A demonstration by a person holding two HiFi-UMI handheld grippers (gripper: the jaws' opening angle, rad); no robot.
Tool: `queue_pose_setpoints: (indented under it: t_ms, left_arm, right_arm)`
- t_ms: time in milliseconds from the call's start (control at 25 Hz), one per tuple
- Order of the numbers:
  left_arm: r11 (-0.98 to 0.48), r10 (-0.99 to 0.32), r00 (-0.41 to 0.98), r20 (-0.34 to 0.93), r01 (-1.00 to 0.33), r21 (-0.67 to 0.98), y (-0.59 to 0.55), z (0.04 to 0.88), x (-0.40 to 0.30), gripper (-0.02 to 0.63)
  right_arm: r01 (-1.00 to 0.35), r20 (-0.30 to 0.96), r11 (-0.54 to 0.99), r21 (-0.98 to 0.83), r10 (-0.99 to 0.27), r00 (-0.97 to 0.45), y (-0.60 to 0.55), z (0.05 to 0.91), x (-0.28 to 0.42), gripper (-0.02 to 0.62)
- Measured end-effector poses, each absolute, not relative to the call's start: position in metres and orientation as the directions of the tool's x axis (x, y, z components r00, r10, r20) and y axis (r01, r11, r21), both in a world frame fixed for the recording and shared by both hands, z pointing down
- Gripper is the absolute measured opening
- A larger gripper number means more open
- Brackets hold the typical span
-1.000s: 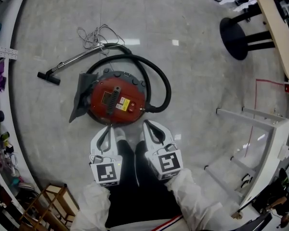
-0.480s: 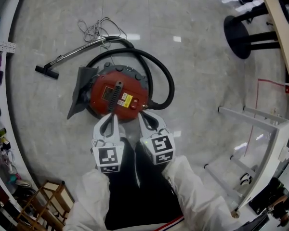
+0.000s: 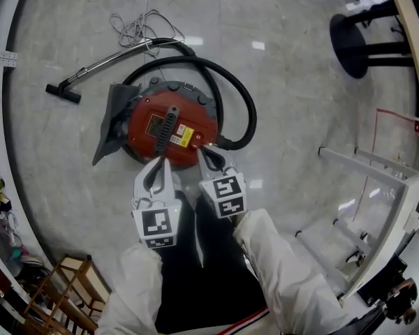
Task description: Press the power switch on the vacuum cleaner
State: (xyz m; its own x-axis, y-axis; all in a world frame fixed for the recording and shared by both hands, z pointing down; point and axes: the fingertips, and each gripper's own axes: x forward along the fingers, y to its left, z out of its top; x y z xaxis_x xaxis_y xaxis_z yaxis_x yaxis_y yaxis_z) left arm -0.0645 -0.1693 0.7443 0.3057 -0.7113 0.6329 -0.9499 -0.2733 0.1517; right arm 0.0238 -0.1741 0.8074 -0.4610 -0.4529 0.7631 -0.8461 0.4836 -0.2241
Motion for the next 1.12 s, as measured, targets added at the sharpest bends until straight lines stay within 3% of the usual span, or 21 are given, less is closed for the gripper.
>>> queue_pose_setpoints:
  t_ms: [1120]
  left_arm:
    - [-0.252, -0.708, 0.291, 0.644, -0.955, 0.156, -0.175, 0.754, -0.07, 0.0]
  right_arm:
    - [-0.834, 0.824, 0.508, -0.218, -0.362, -0.436, -0.165, 0.853, 0.024, 0.0]
